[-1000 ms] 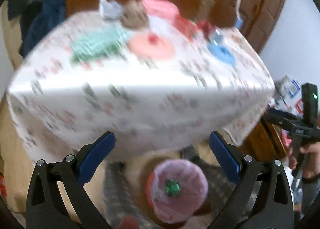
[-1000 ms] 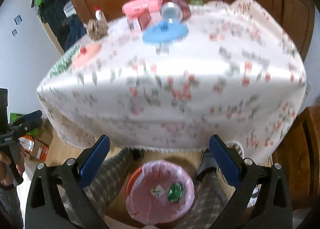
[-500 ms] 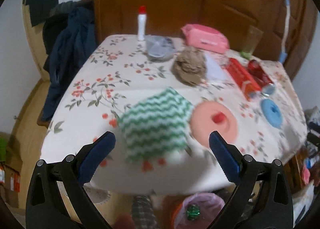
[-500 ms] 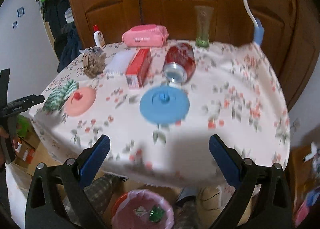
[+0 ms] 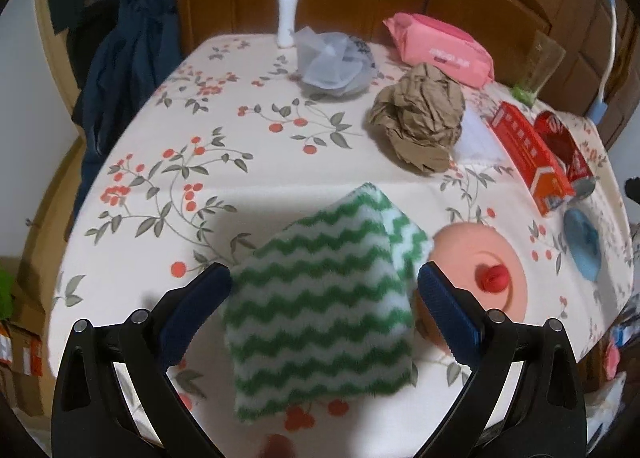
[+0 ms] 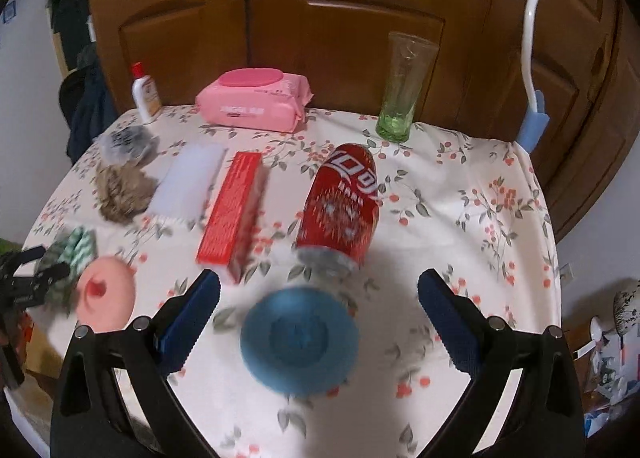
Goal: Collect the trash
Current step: 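Grasp the striped cloth with left tool while right tool grasps red can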
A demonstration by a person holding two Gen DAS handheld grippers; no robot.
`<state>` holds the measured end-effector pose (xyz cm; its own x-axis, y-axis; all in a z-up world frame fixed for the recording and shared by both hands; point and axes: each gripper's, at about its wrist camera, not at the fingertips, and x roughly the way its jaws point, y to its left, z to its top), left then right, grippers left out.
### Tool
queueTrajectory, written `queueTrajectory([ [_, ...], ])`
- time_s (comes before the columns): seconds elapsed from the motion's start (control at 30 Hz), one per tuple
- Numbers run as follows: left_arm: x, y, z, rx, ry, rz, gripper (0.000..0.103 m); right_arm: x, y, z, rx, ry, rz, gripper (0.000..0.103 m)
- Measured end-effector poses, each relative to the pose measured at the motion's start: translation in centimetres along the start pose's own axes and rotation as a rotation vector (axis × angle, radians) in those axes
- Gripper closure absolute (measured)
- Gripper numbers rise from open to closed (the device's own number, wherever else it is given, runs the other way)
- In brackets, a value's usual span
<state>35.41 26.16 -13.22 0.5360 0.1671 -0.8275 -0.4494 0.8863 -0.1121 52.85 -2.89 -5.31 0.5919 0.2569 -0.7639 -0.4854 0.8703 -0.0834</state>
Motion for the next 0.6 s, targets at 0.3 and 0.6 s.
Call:
queueTrajectory([
  [0.3,0.1,0.4,-0.5,0.032,-0.017,-0.037,0.076,5.7,1.0,3.9,-0.002,0.094,-0.087,0.005],
  [0.6,-1.0,1.8,-1.3,-0.012,-0.066,-0.132,0.082,10.9,1.4,6.5,-0.014,0.184,-0.238,0.033],
])
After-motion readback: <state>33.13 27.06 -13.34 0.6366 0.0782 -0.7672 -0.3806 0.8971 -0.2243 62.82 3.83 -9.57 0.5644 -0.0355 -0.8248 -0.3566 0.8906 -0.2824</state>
